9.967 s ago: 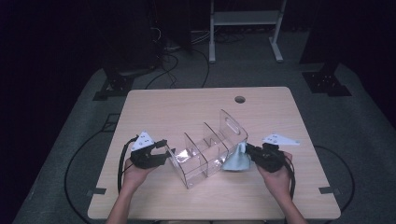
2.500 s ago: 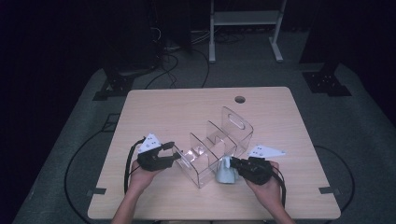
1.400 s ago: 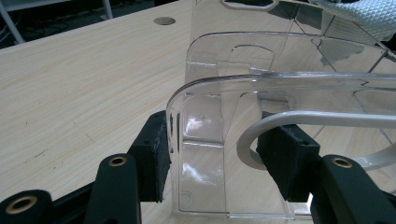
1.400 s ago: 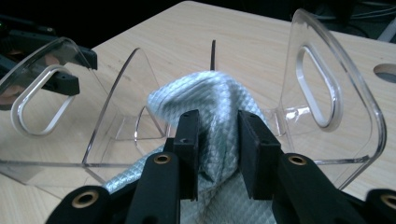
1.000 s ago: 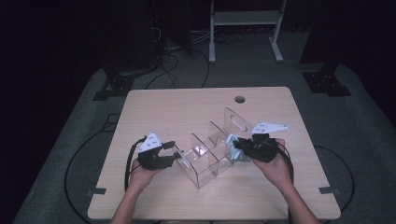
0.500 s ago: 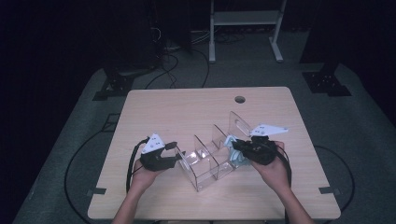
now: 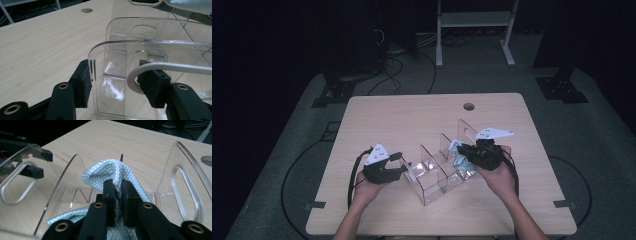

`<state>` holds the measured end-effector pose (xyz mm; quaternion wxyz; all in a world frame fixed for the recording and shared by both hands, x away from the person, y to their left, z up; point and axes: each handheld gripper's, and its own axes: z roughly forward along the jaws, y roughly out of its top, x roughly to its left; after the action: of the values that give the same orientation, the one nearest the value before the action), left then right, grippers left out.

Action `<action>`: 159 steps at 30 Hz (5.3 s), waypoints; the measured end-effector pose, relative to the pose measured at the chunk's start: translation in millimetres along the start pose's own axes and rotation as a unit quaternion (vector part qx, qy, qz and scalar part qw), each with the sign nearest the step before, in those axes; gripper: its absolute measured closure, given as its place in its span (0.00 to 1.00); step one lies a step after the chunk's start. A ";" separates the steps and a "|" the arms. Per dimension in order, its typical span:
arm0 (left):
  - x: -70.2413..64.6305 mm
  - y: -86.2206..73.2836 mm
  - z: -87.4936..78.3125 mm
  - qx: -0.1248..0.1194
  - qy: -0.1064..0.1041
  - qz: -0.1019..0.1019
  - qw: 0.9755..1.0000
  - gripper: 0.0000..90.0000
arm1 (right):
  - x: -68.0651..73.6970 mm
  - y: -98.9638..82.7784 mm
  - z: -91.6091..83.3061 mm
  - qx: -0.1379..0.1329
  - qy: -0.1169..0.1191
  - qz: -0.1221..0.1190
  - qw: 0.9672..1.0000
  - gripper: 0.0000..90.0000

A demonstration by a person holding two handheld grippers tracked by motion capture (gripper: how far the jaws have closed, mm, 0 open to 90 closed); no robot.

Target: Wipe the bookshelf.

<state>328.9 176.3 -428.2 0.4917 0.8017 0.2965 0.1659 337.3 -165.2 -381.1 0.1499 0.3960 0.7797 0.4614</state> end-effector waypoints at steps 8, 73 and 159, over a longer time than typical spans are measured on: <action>-2.2 -0.1 1.2 -0.002 -0.001 0.001 1.000 0.51 | -1.4 -7.4 -7.5 -0.006 0.000 0.008 1.000 0.92; -5.6 0.6 1.5 -0.001 -0.001 -0.005 1.000 0.51 | -8.2 54.0 62.0 0.066 -0.025 0.022 0.997 0.91; -8.4 1.5 5.0 -0.002 0.004 -0.015 1.000 0.51 | 61.3 -16.3 -19.1 -0.006 0.069 -0.030 0.997 0.84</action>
<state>325.7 167.0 -429.0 0.4943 0.7957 0.3101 0.1626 278.7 -134.6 -376.5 0.1119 0.3387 0.7967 0.4879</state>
